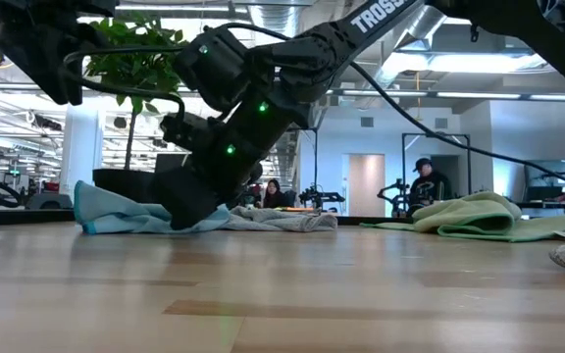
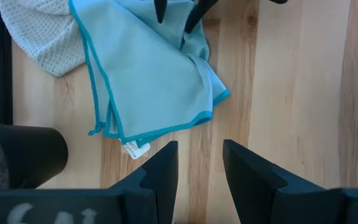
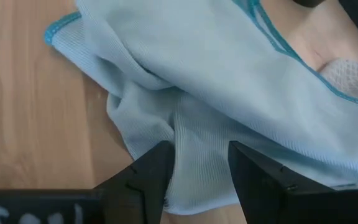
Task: Fold microfiber towels
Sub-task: Fold the blue microfiber cloth
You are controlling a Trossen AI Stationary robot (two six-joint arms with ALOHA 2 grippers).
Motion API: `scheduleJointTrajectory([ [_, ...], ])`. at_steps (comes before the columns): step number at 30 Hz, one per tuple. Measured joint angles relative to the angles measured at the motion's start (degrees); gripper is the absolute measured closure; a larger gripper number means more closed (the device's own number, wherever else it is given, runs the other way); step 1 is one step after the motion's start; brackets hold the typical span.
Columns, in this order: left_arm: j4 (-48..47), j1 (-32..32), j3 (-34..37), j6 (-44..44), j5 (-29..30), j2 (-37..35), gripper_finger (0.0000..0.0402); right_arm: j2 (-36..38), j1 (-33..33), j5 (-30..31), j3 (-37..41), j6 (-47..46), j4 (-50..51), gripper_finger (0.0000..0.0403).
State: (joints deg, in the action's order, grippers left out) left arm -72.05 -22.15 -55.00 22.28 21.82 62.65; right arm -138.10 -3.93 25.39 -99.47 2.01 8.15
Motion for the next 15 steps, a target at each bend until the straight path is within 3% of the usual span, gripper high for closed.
scheduleJointTrajectory([
  [15, 0.0, 0.0, 0.0, 0.0, 0.0, 0.0, 0.0281, -0.1, -0.6, 1.7, 0.0, 2.9, -4.2, 0.0214],
])
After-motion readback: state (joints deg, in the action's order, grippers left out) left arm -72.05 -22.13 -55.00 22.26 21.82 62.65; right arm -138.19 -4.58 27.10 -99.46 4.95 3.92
